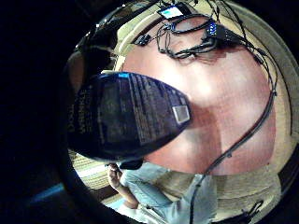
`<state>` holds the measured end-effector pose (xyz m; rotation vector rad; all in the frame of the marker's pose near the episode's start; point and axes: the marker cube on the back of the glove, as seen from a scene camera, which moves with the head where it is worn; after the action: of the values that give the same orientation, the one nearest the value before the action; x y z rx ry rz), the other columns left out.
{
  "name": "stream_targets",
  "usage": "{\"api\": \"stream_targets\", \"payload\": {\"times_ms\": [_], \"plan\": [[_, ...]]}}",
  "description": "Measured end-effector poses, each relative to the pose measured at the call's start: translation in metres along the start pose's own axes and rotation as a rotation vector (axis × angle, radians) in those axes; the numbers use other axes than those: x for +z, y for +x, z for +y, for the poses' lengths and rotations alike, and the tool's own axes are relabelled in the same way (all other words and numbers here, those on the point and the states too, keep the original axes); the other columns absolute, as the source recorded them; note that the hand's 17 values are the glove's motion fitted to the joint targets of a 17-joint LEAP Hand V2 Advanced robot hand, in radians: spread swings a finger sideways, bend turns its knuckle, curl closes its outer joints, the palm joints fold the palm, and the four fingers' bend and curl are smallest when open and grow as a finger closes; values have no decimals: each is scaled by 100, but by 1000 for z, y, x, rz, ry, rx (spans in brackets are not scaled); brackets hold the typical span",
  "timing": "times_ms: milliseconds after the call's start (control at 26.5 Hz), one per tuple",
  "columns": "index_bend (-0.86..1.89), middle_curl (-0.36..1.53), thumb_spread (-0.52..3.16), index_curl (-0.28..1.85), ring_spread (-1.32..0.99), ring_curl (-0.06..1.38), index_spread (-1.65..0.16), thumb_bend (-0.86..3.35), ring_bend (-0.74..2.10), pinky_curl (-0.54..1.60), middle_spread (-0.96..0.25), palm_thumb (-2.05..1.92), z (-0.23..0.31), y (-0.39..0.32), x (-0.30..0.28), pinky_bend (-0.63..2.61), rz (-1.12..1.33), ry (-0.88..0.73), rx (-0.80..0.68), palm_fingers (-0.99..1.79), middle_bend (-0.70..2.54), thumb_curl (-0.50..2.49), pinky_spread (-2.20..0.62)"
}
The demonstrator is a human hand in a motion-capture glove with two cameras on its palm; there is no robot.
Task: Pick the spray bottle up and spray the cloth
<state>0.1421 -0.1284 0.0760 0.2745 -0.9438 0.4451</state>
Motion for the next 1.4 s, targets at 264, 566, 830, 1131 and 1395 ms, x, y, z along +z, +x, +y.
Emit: {"api": "stream_targets", "payload": {"times_ms": [264,566,830,1131,1395], "plan": [[35,42,96,32,-19,34,-33,7,45,24,-18,79,0,-7,10,6,-85,72,-103,108,43,41,4],[36,48,71,41,-19,40,-28,5,52,29,-19,90,-2,-8,14,24,-143,301,-220,136,53,51,-12],[44,51,50,47,-20,43,-25,0,55,33,-18,92,9,-20,-4,31,-155,315,-174,143,57,58,-23],[48,52,37,51,-20,45,-23,-2,58,36,-17,93,21,-63,-39,35,-27,239,-213,142,61,64,-27],[49,53,30,53,-20,45,-22,-2,59,37,-16,92,14,-106,-52,36,-1,367,-244,140,63,67,-28]]}}
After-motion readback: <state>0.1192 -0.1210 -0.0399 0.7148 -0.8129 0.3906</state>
